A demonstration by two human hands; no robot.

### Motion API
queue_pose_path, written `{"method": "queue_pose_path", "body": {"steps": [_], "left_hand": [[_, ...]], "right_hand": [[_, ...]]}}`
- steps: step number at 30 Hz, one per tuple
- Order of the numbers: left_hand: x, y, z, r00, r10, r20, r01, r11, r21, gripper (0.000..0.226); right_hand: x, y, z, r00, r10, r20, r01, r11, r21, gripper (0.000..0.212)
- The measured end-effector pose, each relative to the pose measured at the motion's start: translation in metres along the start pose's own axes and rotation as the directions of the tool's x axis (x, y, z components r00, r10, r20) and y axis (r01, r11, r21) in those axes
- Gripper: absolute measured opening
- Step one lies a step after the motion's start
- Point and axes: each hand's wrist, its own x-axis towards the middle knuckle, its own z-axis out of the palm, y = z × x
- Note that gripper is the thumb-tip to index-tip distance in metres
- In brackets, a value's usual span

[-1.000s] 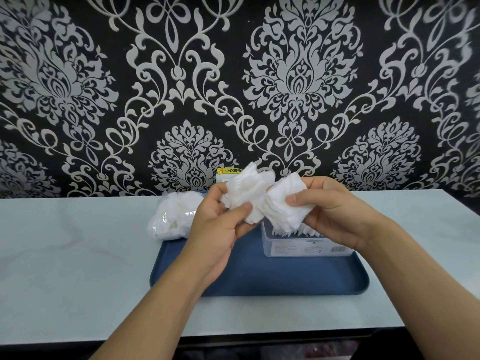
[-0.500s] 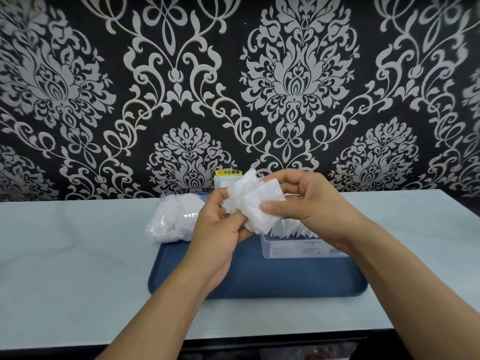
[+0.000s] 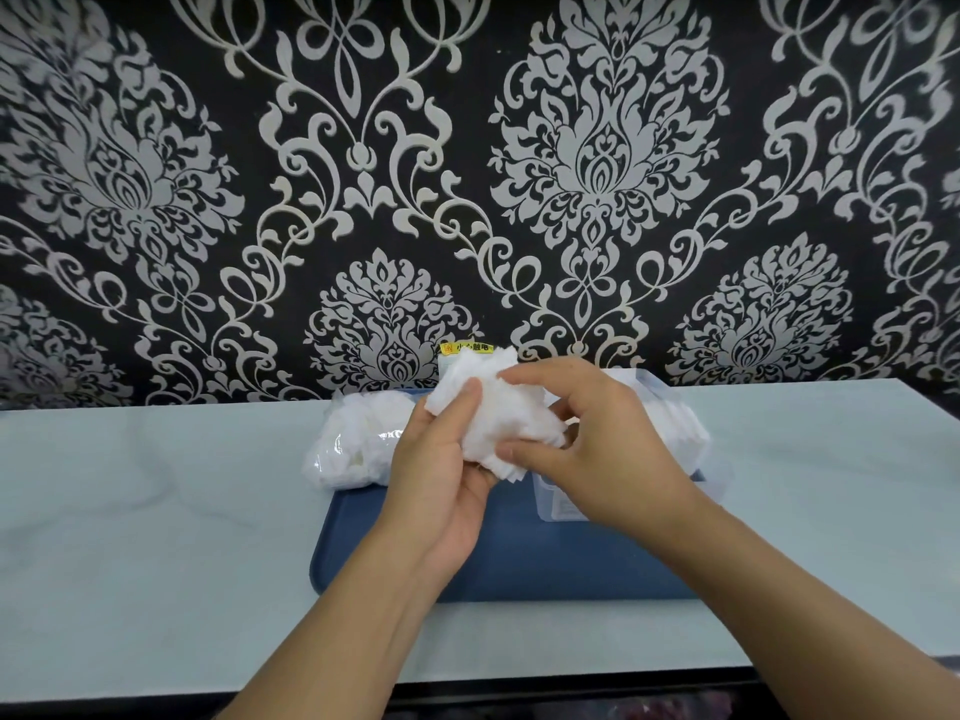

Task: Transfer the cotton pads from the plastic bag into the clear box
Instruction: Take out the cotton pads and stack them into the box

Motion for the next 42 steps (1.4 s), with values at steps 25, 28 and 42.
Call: {"method": "queue_pose_path", "body": {"steps": [25,28,42], "left_hand": [[0.003,0.006,-0.006,0.994,0.108,0.016,-0.109,0.956,0.274,0.019],[0.006,0.011,-0.012,0.997,0.080,-0.007,-0.075,0.955,0.287,0.019],[-0.003,0.007,0.001,0.998,-0.057,0.028,0.046,0.959,0.281,0.037]], "right_hand": [[0.015,0.005,-0.048,0.909,0.363,0.206,-0.364,0.451,0.815,0.032],[0.016,0.007,-0.066,0.938,0.225,0.263,-0.310,0.213,0.926,0.053],[0.021,0.009,-0.047,0.849,0.263,0.458,-0.496,0.096,0.863,0.029]]}}
